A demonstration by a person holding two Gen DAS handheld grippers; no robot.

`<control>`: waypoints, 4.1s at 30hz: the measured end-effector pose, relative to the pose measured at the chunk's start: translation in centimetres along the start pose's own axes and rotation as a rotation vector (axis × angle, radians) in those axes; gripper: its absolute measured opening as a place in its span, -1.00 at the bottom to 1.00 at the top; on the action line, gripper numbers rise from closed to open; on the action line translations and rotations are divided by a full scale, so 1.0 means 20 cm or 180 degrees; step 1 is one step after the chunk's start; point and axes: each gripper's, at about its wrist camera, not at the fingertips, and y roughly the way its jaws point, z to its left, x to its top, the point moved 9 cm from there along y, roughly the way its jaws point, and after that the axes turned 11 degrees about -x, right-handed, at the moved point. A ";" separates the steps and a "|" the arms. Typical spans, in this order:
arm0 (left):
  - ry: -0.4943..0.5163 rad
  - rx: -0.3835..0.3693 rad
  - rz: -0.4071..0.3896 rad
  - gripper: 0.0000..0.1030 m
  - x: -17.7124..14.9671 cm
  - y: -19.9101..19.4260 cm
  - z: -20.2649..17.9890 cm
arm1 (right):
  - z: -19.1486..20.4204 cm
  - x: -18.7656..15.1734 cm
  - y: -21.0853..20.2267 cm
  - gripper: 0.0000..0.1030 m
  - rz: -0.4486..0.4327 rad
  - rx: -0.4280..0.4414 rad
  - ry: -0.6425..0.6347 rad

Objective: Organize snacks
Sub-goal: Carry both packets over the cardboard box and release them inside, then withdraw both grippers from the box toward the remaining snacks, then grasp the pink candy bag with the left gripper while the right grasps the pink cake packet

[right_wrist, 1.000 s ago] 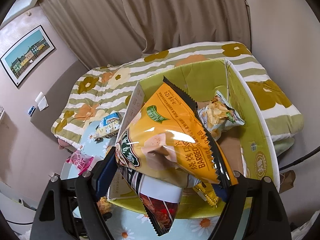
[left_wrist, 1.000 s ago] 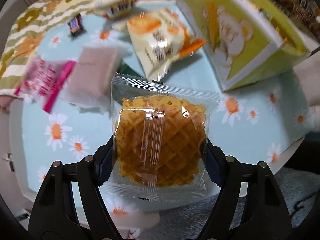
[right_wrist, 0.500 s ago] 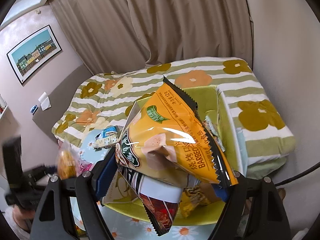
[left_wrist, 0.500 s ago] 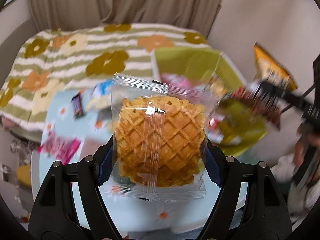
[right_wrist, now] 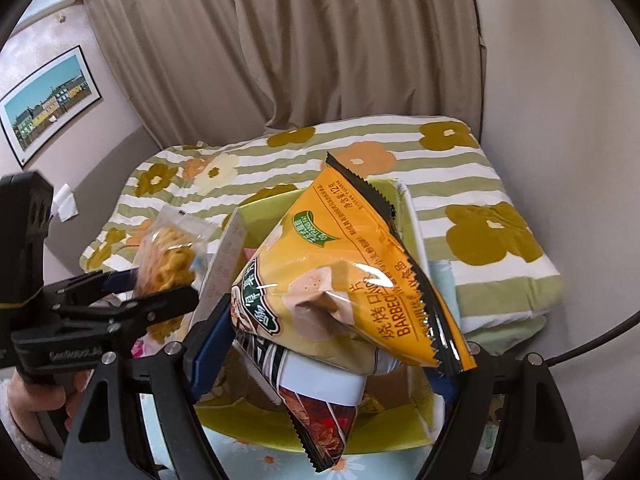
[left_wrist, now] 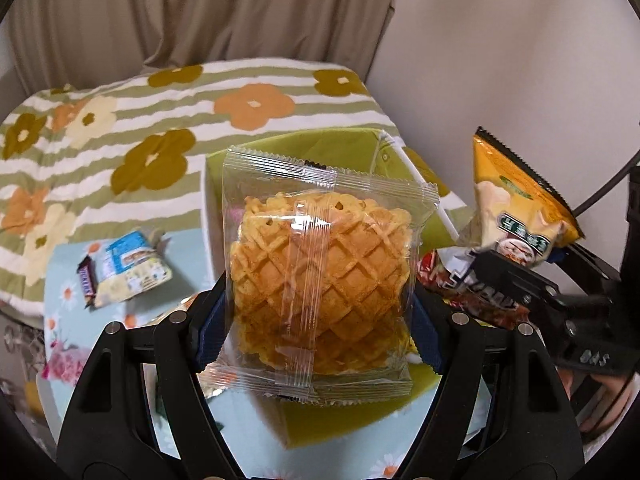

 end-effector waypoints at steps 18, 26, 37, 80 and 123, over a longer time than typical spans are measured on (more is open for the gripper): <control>0.0083 0.0119 0.0384 0.99 -0.11 0.16 0.10 | -0.08 -0.05 0.12 0.54 0.0241 -0.0174 0.0037; 0.0080 0.0230 0.0395 0.99 -0.16 0.11 0.12 | -0.02 -0.08 0.22 0.73 0.0338 -0.0108 -0.0116; -0.0040 0.0293 0.0292 0.99 -0.24 -0.01 0.10 | -0.11 -0.10 0.10 0.99 -0.0136 -0.0516 -0.0608; -0.0361 0.0392 0.0329 0.99 -0.75 -0.69 1.47 | 1.34 -0.43 0.14 0.99 0.0135 0.0120 -0.0053; 0.0589 0.0128 0.0630 0.11 -0.98 -0.16 1.73 | 1.65 -0.88 0.73 0.48 0.0781 -0.0524 0.0208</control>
